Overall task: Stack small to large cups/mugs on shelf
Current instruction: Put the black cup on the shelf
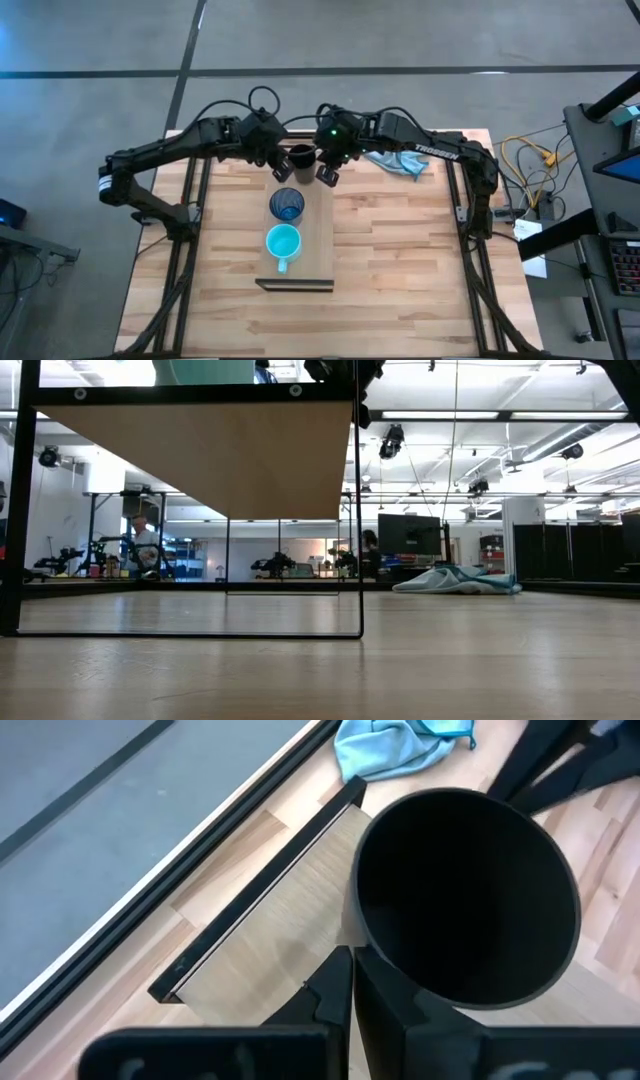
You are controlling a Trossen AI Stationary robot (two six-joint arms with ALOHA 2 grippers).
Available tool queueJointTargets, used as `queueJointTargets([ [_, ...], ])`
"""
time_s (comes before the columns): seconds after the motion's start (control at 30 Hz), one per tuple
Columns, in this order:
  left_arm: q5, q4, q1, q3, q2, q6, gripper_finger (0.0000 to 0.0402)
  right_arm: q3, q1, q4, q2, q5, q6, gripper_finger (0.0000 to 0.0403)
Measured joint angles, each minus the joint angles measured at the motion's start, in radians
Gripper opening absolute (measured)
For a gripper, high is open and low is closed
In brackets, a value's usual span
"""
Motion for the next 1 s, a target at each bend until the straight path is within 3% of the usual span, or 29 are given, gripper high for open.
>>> queueJointTargets([
  [0.4,-0.02,-0.015,0.0,0.004,-0.036,-0.004,0.0,0.0,0.003,0.002,0.0,-0.002,0.001,0.0008],
  [0.73,-0.047,-0.124,0.0,0.004,-0.069,-0.025,0.0,0.0,0.007,-0.077,-0.009,0.003,0.017,0.0008],
  [1.0,-0.047,-0.122,0.0,0.005,-0.134,-0.074,0.0,0.0,0.007,-0.021,-0.002,0.013,-0.001,0.0008],
])
